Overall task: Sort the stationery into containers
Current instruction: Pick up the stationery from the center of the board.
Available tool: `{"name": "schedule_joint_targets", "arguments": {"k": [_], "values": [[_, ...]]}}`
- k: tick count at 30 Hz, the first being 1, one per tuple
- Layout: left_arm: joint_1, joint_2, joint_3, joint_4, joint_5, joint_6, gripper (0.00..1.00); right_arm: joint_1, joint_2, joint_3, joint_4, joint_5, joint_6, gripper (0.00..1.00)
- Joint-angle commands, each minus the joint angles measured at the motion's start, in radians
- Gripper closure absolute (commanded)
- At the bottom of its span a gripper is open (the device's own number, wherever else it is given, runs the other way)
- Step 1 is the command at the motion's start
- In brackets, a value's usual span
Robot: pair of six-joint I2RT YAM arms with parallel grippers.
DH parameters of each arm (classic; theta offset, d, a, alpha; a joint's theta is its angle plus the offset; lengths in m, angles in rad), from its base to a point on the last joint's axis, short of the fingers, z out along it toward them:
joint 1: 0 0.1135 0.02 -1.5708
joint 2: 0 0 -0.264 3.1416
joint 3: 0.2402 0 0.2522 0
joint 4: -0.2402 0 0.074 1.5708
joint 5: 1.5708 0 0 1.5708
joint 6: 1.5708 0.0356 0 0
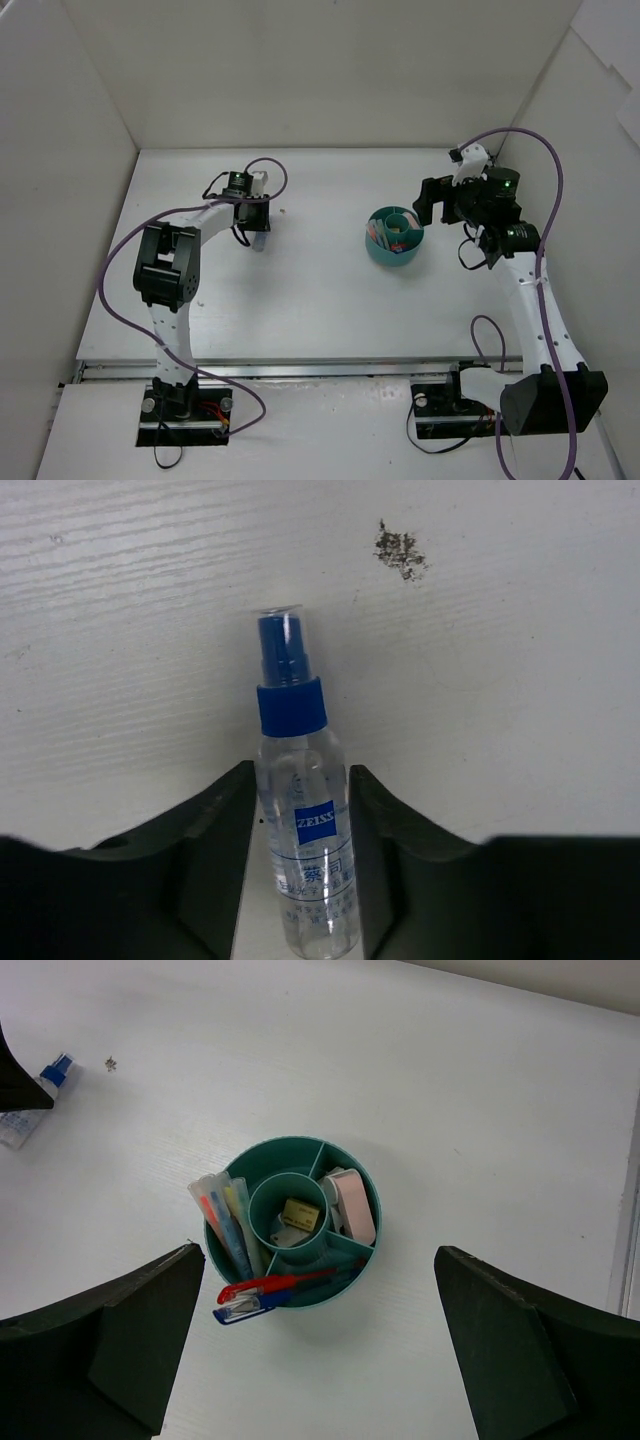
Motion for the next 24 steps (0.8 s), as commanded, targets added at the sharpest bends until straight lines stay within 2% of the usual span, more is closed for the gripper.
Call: {"name": "schedule_joint_targets", "arguments": {"k": [1, 3, 4, 5, 9, 11, 15, 17, 20, 22, 24], "values": [[-0.004, -0.036, 0.050, 0.000, -0.010, 0.020, 0.72, -0.001, -0.046, -0.005, 0.056, 0.036, 0.023, 0.02], [-0.005, -0.045, 0.054, 0.006, -0.004, 0.027, 0.82, -0.004, -0.047, -0.011, 0.055, 0.038, 0.028, 0.02], [-0.014, -0.057, 0.063, 0.010, 0.007, 0.033, 0.94, -0.006, -0.045, -0.013, 0.056, 0.032, 0.031, 0.02], [-0.014, -0.062, 0.071, 0.017, 0.018, 0.036, 0.99, -0.006, -0.043, -0.016, 0.056, 0.027, 0.035, 0.02], [-0.034, -0.109, 0.096, 0.064, 0.104, 0.070, 1.00, -0.007, -0.036, -0.025, 0.058, 0.003, 0.061, 0.02], [-0.043, -0.166, 0.068, 0.108, 0.179, 0.096, 1.00, -0.007, -0.019, -0.019, 0.058, -0.063, 0.072, 0.02], [-0.104, -0.292, -0.025, 0.306, 0.279, 0.148, 1.00, -0.003, -0.010, -0.032, 0.120, -0.118, 0.110, 0.02], [-0.124, -0.356, -0.085, 0.384, 0.347, 0.167, 1.00, -0.003, -0.025, -0.077, 0.174, -0.132, 0.187, 0.02], [-0.159, -0.392, -0.130, 0.570, 0.463, 0.152, 1.00, 0.006, -0.040, -0.185, 0.512, -0.221, 0.349, 0.02], [-0.185, -0.392, -0.137, 0.627, 0.532, 0.138, 1.00, 0.035, -0.022, -0.220, 0.614, -0.264, 0.418, 0.02], [-0.201, -0.387, -0.139, 0.713, 0.568, 0.107, 1.00, 0.084, 0.010, -0.211, 0.665, -0.243, 0.448, 0.02]]}}
